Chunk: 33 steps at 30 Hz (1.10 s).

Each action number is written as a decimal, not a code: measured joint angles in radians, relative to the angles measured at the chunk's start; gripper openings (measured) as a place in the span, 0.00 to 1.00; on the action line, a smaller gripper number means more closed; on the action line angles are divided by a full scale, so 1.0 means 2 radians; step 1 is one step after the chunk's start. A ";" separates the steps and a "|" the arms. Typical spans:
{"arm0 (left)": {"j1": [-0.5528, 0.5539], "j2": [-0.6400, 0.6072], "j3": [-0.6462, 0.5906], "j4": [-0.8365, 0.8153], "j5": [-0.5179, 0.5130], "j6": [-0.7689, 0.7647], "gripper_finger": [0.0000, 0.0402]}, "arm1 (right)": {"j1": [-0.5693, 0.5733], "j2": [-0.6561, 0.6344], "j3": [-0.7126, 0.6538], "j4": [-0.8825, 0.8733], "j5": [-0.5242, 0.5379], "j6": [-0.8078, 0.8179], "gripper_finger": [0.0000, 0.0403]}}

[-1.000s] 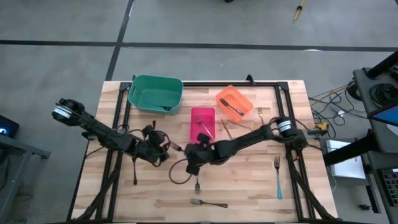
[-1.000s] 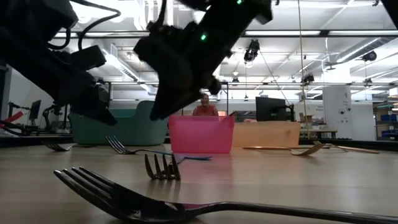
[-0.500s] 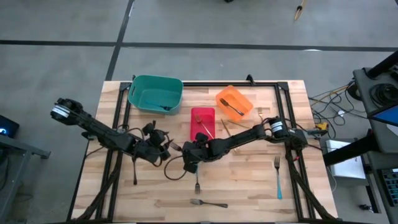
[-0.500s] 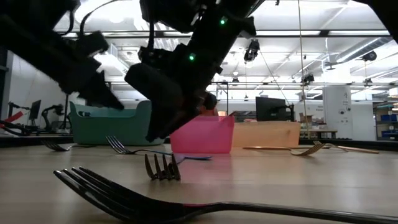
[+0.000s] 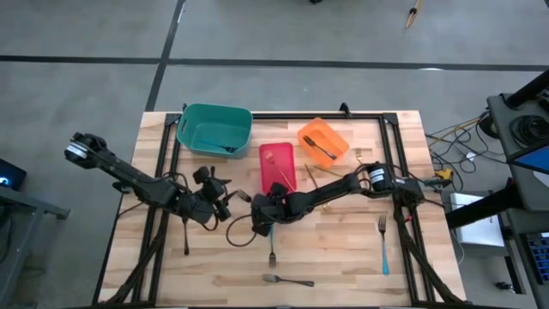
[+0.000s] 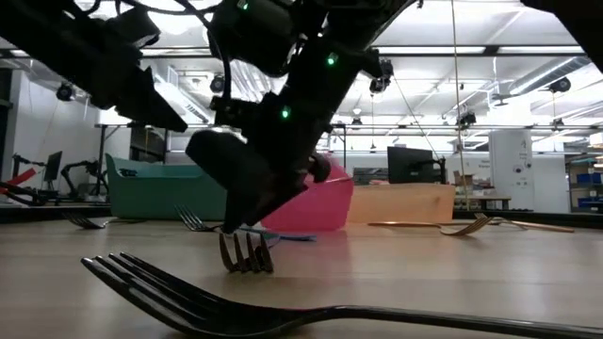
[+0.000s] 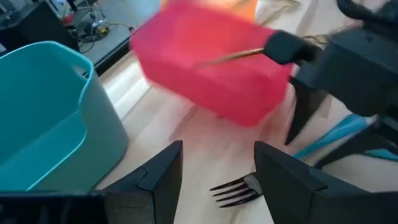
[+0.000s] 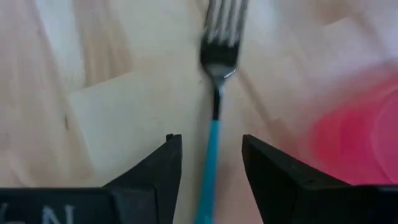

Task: Sort silverware by color (type)
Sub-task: Put the blue fork into the green bin

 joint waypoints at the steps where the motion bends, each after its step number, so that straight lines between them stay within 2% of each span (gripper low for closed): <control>1: 0.000 -0.002 -0.001 0.000 -0.001 -0.004 0.44 | 0.000 0.001 -0.001 0.004 0.001 0.000 0.38; 9: -0.004 -0.015 -0.010 -0.008 0.000 -0.019 0.44 | -0.004 0.001 -0.002 0.020 -0.003 0.011 0.31; 15: -0.010 -0.016 -0.011 -0.009 0.003 -0.020 0.44 | -0.004 -0.003 0.005 0.006 -0.004 0.003 0.30; 27: -0.010 -0.016 -0.009 -0.008 -0.001 -0.022 0.44 | -0.005 -0.005 0.085 -0.069 0.004 -0.027 0.31; 33: -0.010 -0.016 -0.010 -0.010 -0.001 -0.022 0.44 | -0.001 -0.005 0.125 -0.082 -0.001 0.028 0.32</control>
